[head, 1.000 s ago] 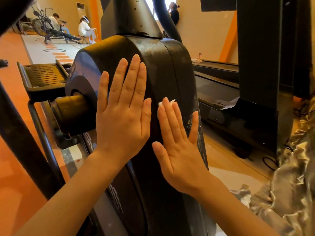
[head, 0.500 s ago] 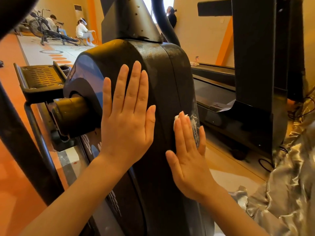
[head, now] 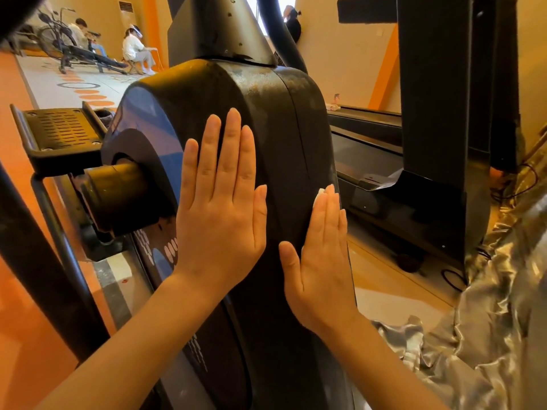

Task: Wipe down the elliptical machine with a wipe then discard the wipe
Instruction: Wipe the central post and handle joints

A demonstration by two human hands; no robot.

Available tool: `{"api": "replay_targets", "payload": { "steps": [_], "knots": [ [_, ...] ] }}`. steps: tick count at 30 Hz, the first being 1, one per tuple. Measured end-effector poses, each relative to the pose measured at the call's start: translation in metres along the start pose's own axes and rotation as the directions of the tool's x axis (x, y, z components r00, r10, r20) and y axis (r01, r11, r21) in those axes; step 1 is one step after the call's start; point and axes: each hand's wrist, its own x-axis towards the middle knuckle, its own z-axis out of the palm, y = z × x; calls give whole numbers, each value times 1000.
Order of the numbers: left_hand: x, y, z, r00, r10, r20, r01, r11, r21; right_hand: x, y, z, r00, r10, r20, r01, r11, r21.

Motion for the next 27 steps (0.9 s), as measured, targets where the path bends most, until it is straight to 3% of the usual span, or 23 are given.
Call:
{"api": "replay_targets", "payload": {
  "steps": [4,11,18,27],
  "knots": [
    [1,-1,0,1000,5,-6,-5,1000,-14,4,-3,0,1000,28,0,-28,998,61],
    [-1,-1,2,1000,3,-21,-3,1000,-7,-30,1,-2,994,-90,69,87,995,44],
    [-1,-2,-1,1000,12,6,-11,1000,-15,-4,7,-4,1000,-11,-6,12,999,41],
    [-2,-1,0,1000,7,-9,-7,1000,-1,-33,17,0,996,81,43,-85,992,94]
  ]
}}
